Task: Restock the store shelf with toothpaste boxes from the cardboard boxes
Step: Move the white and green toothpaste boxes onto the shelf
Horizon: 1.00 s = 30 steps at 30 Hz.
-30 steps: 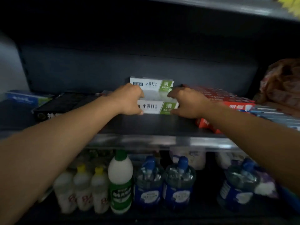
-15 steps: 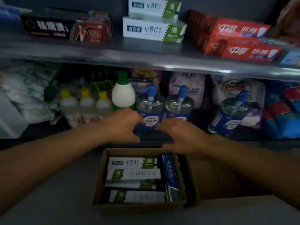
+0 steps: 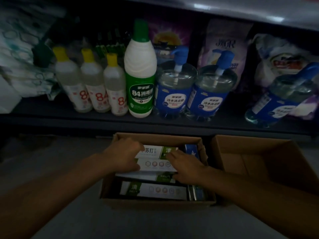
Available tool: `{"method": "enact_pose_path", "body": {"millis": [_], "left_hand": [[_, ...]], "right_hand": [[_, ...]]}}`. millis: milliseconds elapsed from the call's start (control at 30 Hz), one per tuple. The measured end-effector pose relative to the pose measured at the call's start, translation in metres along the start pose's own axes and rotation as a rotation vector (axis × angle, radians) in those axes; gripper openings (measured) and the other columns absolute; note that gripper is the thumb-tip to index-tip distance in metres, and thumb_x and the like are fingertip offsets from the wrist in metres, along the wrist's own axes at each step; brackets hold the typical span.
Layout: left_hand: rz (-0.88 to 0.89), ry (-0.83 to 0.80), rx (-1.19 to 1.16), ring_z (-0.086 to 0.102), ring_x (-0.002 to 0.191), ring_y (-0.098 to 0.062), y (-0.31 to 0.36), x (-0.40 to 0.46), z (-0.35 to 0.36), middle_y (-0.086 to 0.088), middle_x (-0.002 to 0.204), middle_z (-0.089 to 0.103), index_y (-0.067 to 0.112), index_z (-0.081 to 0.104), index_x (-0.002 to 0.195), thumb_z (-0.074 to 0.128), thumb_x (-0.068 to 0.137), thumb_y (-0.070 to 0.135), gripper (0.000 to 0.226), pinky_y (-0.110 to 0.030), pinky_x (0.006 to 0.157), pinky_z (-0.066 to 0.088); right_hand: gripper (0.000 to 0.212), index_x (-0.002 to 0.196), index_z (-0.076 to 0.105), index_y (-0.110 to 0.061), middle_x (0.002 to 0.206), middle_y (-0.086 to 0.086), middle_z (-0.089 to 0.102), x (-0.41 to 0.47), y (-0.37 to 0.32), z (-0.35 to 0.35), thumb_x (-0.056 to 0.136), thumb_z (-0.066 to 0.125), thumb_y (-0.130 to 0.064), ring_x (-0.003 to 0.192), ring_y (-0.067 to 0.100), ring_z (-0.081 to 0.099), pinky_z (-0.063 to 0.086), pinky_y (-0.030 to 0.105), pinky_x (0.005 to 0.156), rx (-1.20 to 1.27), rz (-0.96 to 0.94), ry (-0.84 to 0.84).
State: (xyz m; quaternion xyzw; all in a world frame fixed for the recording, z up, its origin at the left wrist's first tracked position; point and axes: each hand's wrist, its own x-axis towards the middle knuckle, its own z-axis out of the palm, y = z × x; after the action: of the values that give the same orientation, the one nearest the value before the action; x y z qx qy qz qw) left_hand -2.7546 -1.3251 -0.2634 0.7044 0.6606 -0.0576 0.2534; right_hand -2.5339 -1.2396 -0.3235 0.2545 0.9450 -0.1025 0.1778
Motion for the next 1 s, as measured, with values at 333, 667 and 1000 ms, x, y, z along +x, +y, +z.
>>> {"method": "enact_pose_path", "body": {"millis": [333,667,1000], "left_hand": [[-0.008,0.058,-0.05,0.058,0.081,-0.005,-0.019,-0.003,-0.004,0.007,0.099,0.068,0.023,0.069,0.101,0.075,0.075,0.037,0.03,-0.023,0.066,0.048],[0.042,0.045,-0.018,0.063,0.084,-0.007,-0.001,-0.024,-0.053,0.008,0.1,0.069,0.024,0.068,0.106,0.076,0.075,0.037,0.034,-0.032,0.073,0.055],[0.06,0.242,0.107,0.058,0.11,-0.01,0.058,-0.084,-0.206,0.006,0.126,0.061,0.021,0.057,0.13,0.077,0.073,0.046,0.065,-0.032,0.095,0.05]], "right_hand": [[0.053,0.132,0.041,-0.008,0.134,0.012,0.045,0.018,-0.003,0.013,0.088,0.064,-0.025,0.118,0.027,0.049,0.045,0.034,0.085,0.007,0.065,-0.047],[0.041,0.114,0.059,-0.013,0.116,0.004,0.059,-0.012,0.01,-0.075,0.078,0.073,-0.029,0.104,0.019,0.056,0.049,0.032,0.082,0.096,0.044,-0.056],[0.037,0.105,0.06,-0.024,0.101,-0.008,0.06,-0.103,0.019,-0.245,0.073,0.078,-0.033,0.091,0.009,0.056,0.051,0.031,0.078,0.099,0.106,0.106]]}}
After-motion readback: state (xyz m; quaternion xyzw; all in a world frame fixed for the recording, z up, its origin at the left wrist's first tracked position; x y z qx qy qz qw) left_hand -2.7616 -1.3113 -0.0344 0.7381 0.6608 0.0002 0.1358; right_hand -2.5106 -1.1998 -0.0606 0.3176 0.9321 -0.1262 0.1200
